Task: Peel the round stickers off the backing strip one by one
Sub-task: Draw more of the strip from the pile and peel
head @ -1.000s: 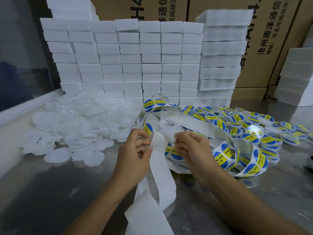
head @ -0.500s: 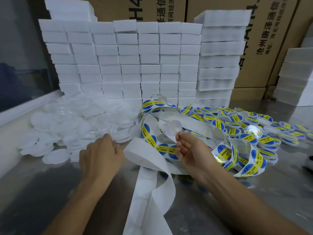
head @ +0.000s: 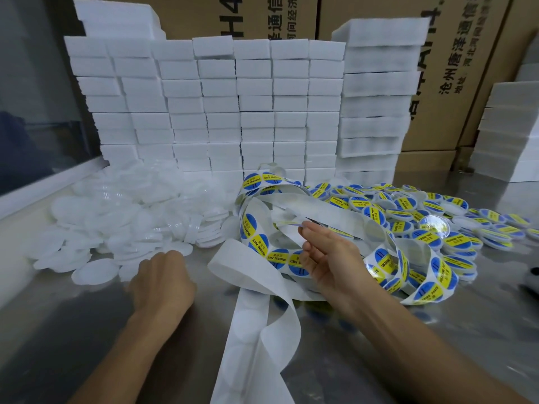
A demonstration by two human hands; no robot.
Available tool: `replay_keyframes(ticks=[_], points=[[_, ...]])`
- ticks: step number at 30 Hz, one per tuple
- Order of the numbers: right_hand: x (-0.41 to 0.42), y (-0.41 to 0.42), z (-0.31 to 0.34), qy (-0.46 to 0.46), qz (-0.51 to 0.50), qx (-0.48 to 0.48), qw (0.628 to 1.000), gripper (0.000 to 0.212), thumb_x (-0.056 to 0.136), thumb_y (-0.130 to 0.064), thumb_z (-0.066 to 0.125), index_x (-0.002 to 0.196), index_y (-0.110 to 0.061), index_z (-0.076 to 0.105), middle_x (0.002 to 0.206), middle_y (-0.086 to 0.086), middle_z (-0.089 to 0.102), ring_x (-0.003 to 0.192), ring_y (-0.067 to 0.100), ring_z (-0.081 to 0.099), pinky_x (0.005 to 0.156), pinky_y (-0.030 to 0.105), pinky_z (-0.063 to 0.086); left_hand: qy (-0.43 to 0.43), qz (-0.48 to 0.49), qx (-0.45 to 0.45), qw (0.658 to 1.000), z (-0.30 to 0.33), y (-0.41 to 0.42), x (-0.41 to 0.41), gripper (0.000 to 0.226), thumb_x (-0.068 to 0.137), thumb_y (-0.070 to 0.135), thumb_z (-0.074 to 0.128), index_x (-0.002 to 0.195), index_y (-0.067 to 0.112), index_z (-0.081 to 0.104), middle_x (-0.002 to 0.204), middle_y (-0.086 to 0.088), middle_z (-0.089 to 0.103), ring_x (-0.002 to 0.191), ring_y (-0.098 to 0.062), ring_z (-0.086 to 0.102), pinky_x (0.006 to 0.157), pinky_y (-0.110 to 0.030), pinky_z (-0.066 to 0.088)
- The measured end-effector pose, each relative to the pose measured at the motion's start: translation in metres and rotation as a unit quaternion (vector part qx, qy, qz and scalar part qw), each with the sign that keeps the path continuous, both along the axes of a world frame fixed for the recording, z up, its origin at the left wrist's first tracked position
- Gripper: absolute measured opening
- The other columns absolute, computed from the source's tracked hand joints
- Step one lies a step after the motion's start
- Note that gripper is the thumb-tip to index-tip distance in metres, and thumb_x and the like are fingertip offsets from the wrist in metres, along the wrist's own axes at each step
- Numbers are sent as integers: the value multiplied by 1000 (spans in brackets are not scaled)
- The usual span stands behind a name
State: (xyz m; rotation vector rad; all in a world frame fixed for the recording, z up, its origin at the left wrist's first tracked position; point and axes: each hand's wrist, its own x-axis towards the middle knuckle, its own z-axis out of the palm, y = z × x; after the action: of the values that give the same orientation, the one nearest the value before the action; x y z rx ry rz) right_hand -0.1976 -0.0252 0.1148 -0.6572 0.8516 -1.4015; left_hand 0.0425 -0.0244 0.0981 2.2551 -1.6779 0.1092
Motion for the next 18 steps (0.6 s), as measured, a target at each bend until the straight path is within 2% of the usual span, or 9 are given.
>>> replay_keyframes(ticks=[3,6,8,11,13,15,18], points=[[0,1,0,10,-4,4,1000,21,88,-1,65,85,-14,81,81,2,73,61,8,62,56,18,55,34,-2,-13,999,-2,-3,0,3,83,11,61,85,12,59,84,-2,55,89,-25,56,79,-40,52],[0,1,0,6,-3,0,1000,17,88,-3,66,94,-12,80,80,-1,74,60,8,62,55,19,53,68,-22,-36,997,-6,-5,-2,9,85,17,66,80,16,59,92,-4,60,92,-24,56,75,-36,52],[1,1,1,10,-2,1,1000,12,86,-11,72,93,-14,81,81,-3,74,60,7,63,56,19,53,77,-38,-47,995,-7,-8,-3,14,84,25,69,78,14,63,95,-4,61,91,-24,57,73,-35,51],[2,1,1,36,-9,-6,999,6,83,-16,76,86,-18,81,78,-3,74,61,6,63,56,18,53,83,-50,-34,995,-9,-11,-3,15,82,33,70,86,21,61,94,0,59,86,-21,56,69,-30,47],[2,1,0,48,-14,-13,999,8,84,-12,74,84,-17,81,75,-2,73,59,5,62,55,17,53,92,-51,-31,994,-10,-11,-1,17,80,32,71,88,21,59,93,1,61,82,-18,54,66,-28,42],[2,2,0,55,-17,-20,998,13,85,-9,72,93,-17,78,74,-2,73,58,5,61,54,17,52,112,-50,-53,991,-8,-9,-2,20,78,29,73,92,19,61,95,1,62,82,-18,52,67,-28,39],[3,3,1,71,-22,-32,997,20,87,-10,71,104,-20,74,78,-2,73,61,5,60,54,17,51,119,-50,-134,982,-2,-6,-6,26,75,23,75,98,15,65,100,-5,62,90,-27,56,73,-37,46]])
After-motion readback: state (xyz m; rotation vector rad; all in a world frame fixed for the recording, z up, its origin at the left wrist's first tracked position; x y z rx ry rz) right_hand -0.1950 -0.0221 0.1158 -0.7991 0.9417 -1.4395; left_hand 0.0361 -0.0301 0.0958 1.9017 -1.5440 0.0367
